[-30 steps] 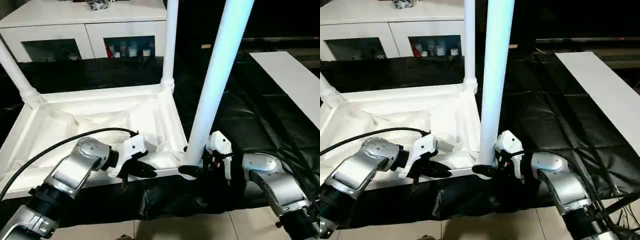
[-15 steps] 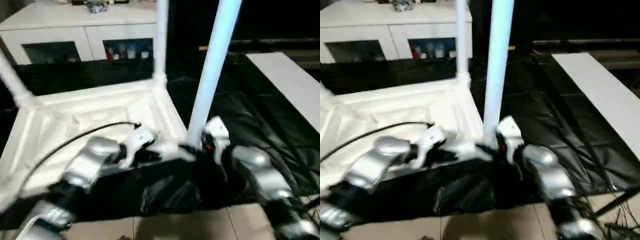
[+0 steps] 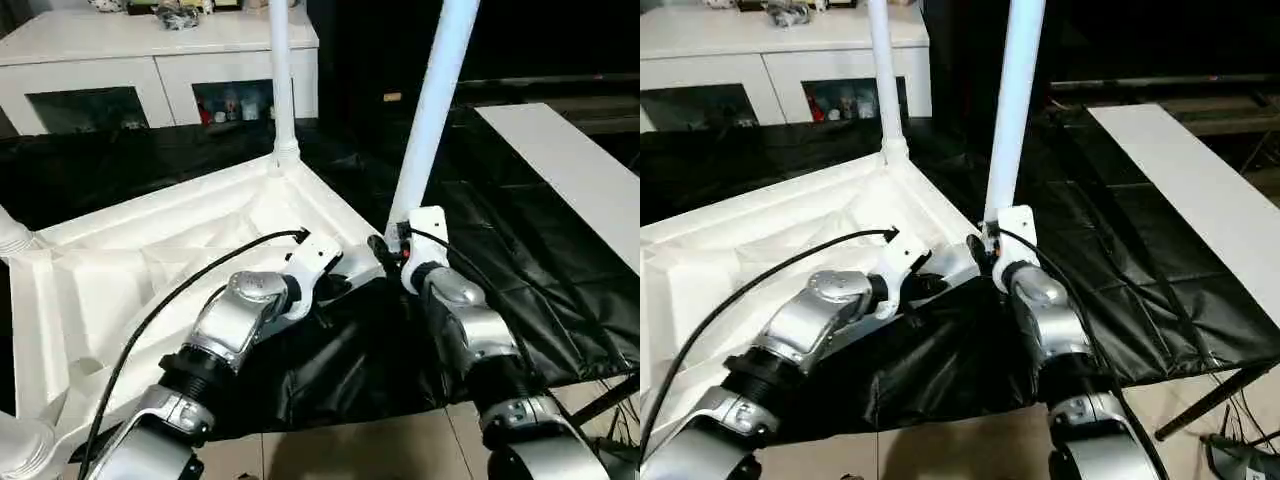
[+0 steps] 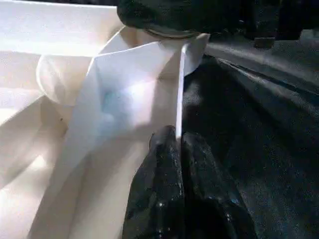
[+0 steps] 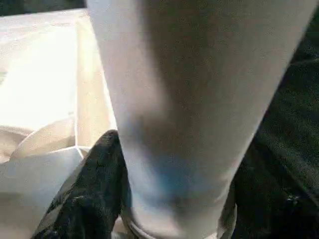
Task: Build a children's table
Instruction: Rotate leg to tighten
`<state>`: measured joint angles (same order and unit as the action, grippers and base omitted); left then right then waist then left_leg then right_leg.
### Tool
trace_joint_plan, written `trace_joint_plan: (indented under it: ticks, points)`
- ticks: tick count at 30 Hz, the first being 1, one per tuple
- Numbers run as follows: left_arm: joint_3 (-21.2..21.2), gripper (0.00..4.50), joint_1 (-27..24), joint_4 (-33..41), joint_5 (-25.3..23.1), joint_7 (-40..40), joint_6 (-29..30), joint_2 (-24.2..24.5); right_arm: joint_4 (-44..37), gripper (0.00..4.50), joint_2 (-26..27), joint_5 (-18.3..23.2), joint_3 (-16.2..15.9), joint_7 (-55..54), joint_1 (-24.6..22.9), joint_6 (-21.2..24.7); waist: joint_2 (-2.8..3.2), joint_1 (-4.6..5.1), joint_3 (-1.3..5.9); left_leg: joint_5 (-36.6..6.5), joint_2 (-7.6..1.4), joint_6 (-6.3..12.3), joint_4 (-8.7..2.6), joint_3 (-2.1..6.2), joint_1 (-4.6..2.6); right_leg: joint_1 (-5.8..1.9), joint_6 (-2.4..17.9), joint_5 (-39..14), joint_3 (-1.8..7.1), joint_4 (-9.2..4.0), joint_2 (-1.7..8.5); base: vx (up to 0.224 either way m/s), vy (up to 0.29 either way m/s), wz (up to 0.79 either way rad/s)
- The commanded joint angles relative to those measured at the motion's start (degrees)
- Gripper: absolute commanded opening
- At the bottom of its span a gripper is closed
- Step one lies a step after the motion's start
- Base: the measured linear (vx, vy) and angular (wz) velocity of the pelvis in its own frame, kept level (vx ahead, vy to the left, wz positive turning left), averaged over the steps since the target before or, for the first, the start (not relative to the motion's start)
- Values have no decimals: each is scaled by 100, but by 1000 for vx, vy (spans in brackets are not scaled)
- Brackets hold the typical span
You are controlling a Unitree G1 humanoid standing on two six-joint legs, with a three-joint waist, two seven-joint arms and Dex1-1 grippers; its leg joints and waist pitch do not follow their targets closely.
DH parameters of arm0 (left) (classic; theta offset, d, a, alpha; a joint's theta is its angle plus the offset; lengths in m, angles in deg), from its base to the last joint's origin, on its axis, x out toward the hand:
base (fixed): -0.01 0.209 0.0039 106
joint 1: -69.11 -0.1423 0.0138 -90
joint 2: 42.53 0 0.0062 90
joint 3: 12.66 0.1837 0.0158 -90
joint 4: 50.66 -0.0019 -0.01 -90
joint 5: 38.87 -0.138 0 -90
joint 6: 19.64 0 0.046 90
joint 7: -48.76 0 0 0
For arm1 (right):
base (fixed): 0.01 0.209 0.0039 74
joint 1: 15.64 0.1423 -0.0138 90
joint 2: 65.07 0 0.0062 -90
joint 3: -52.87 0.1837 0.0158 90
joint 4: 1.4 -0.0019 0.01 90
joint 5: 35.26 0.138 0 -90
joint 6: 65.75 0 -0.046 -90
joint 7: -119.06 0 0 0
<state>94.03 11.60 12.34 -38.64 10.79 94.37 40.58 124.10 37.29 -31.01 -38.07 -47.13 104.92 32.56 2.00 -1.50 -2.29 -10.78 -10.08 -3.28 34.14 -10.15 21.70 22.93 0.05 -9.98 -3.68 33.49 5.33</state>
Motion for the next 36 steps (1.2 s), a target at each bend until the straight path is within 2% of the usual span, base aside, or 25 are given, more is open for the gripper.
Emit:
trace_joint_plan:
  ticks: [1, 2, 3, 4, 5, 6, 8, 9, 10, 11, 13, 16, 20, 23, 26, 27, 30, 32, 36]
  points:
    - [-25, 0, -11, 54, -76, -80, -164, 219, -589, 332, -8, 203, -417, 802, -231, -278, -40, 1, 301, -1913, -241, 119, -516, 122, -48, -200, 764, -2162, 198, -479, 295, 0, 0, 0]
    - [-24, 0, -12, 56, -75, -83, -164, 221, -593, 349, -11, 203, -418, 805, -232, -279, -44, 4, 314, -1781, -252, 152, -523, 131, -10, -242, 775, -1971, 192, -444, 293, 0, 0, 0]
    - [17, 0, -72, 135, -65, -279, -225, 361, -868, 376, -221, 263, -434, 1071, -354, -286, -31, 14, 321, -1714, -257, 165, -525, 137, -7, -249, 806, -1881, 187, -425, 285, 0, 0, 0]
    - [20, 0, -106, 193, -42, -391, -220, 447, -1047, 378, -379, 292, -470, 1280, -430, -284, -17, 16, 327, -1685, -255, 212, -503, 109, -36, -213, 884, -1790, 195, -434, 271, 0, 0, 0]
    - [57, 0, -149, 277, -12, -607, -275, 580, -1250, 383, -597, 314, -529, 1563, -523, -250, -35, 10, 339, -1632, -257, 230, -485, 102, -54, -222, 937, -1697, 202, -435, 278, 0, 0, 0]
    - [107, 0, -185, 353, 9, -825, -352, 705, -1420, 396, -789, 334, -587, 1817, -603, -187, -37, 0, 361, -1256, -249, 370, -448, 86, -11, -263, 1121, -1180, 208, -367, 280, 0, 0, 0]
    - [120, 0, -212, 415, 36, -964, -325, 788, -1547, 411, -930, 365, -620, 2043, -666, -121, -2, -9, 373, -969, -260, 476, -425, 81, -16, -271, 1294, -745, 200, -317, 271, 26, -7, 0]
    - [196, 0, -313, 579, 155, -1502, -553, 1014, -1885, 419, -1409, 356, -848, 2727, -866, -136, 2, -14, 374, -910, -260, 513, -415, 77, -15, -271, 1349, -632, 198, -303, 271, 0, 0, 0]
    - [218, 0, -344, 625, 194, -1672, -636, 1083, -1984, 423, -1553, 347, -924, 2936, -925, -152, -1, -53, 384, -808, -273, 589, -395, 76, -21, -297, 1384, -421, 198, -273, 265, 0, 0, 0]
    - [235, 0, -388, 705, 272, -1865, -629, 1143, -2104, 423, -1743, 372, -975, 3230, -1014, -131, 7, -59, 377, -763, -270, 649, -392, 63, -29, -284, 1474, -247, 204, -252, 258, 62, -2, 1]
    - [317, 0, -490, 931, 428, -2272, -539, 1324, -2268, 423, -1968, 418, -1017, 3620, -1140, -127, 4, -80, 372, -867, -280, 690, -389, 55, -49, -282, 1562, -253, 204, -257, 271, 0, 0, 0]
    - [472, 0, -638, 1353, 696, -2953, -280, 1656, -2462, 423, -2304, 495, -1104, 4121, -1290, -132, 23, -104, 338, -1109, -311, 609, -435, 60, -78, -262, 1578, -618, 206, -284, 261, 0, 0, 0]
    - [459, 0, -664, 1428, 688, -3025, -246, 1745, -2483, 423, -2383, 565, -1170, 4288, -1283, -52, 7, -135, 287, -1674, -316, 321, -478, 34, -146, -202, 1385, -1494, 232, -378, 265, 0, 0, 0]
    - [435, 0, -686, 1441, 700, -3057, -259, 1790, -2468, 397, -2393, 588, -1190, 4395, -1264, 24, -21, -145, 291, -1726, -308, 221, -487, 47, -127, -210, 1237, -1739, 240, -390, 278, 0, 0, 0]
    - [411, 0, -703, 1460, 691, -3072, -246, 1827, -2424, 377, -2447, 517, -1241, 4547, -1250, 15, -29, -148, 308, -1569, -303, 239, -479, 55, -102, -226, 1188, -1655, 237, -376, 283, 0, 0, 0]
    - [404, 0, -708, 1467, 680, -3070, -231, 1841, -2413, 352, -2476, 535, -1268, 4624, -1252, 46, -34, -147, 320, -1431, -297, 278, -463, 52, -87, -238, 1203, -1513, 239, -359, 285, 0, 0, 0]
    - [388, 0, -722, 1468, 651, -3065, -229, 1865, -2335, 340, -2540, 484, -1327, 4713, -1259, 44, -36, -151, 335, -1190, -295, 365, -441, 46, -77, -245, 1288, -1215, 231, -328, 277, 0, 0, 0]
    - [387, 0, -722, 1469, 653, -3067, -215, 1869, -2303, 309, -2537, 463, -1314, 4681, -1259, 24, -32, -158, 338, -1122, -292, 393, -433, 44, -77, -249, 1326, -1128, 230, -317, 276, 0, 0, 0]
    - [374, 0, -720, 1456, 657, -3053, -205, 1873, -2274, 284, -2455, 560, -1226, 4657, -1251, 91, -31, -157, 338, -1145, -291, 418, -427, 42, -78, -253, 1350, -1165, 225, -320, 276, 0, 0, 0]
